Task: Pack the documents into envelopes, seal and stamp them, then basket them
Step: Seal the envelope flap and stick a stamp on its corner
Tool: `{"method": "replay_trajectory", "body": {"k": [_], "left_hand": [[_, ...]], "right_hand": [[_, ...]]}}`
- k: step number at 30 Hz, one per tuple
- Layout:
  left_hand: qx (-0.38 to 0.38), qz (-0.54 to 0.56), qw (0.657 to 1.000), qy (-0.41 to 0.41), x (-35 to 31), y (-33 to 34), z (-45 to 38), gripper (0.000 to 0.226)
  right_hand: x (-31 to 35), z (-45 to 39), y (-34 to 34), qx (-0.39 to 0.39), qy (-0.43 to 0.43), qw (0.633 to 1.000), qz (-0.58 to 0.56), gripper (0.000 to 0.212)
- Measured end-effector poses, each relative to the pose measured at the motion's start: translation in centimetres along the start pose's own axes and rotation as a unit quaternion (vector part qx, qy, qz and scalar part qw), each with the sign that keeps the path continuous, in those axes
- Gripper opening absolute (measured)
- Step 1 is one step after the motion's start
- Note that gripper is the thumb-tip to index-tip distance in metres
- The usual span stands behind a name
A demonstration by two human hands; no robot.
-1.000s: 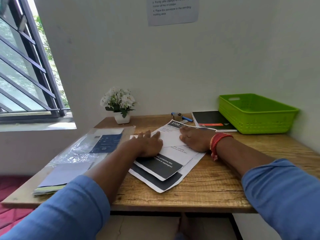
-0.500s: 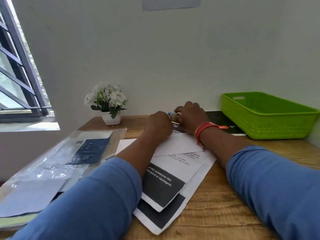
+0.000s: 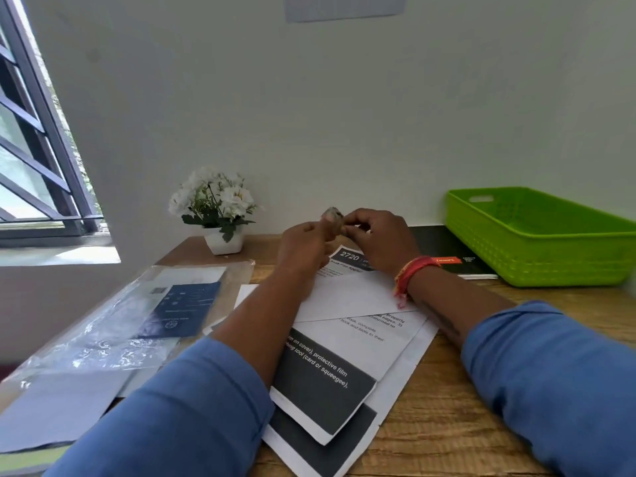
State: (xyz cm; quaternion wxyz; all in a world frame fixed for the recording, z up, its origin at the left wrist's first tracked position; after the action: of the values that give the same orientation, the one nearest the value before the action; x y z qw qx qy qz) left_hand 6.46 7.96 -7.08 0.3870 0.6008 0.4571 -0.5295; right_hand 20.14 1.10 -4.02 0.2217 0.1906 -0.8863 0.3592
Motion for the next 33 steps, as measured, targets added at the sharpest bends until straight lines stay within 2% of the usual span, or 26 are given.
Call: {"method": "replay_trajectory", "body": {"k": [5,10,15,20,27,33], "left_hand": [[0.005,0.043,0.998,0.045,-0.8,-0.1,1.2,0.014],[0.031,-0.015,0.994,0.107,-1.6,0.4,1.4,0.007],[0.016,-0.087,0.986,0.139,-1.8,0.5,1.4,0.007],[0.051,-0.071,0.986,0.142,-1.6,0.5,1.3,0.008],[0.06,-0.139,0.974,0.171,-1.9,0.7,1.5,0.004],[0.024,-0.274,0.931,0.238,-3.0,1.3,2.2,0.008]], "right_hand": [[1.0,1.0,-0.1,0.019,-0.014,1.0,-0.002,0.013],[1.1,1.5,-1.5,-0.008,-0.052,0.999,-0.001,0.023],[1.0,1.4,-2.8,-0.032,-0.082,0.996,-0.002,0.036],[1.3,1.3,-2.6,-0.015,-0.147,0.987,0.059,0.026],[1.3,1.1,-2.7,-0.007,-0.144,0.986,0.087,0.018],[1.1,1.0,-2.4,-0.016,-0.109,0.992,0.057,0.016]]}}
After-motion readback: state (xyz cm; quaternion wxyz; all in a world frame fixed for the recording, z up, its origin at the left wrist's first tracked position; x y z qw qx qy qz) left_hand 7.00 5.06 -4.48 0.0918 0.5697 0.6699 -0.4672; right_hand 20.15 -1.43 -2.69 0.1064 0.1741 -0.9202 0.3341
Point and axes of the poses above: each hand's wrist, its own z-axis away from the middle knuckle, its own y-axis out of the palm, x = y × z, the point moved 5 cm from there along -z, towards the middle knuckle, and after that the axes turned 1 degree about -z, right-handed, at the moved point
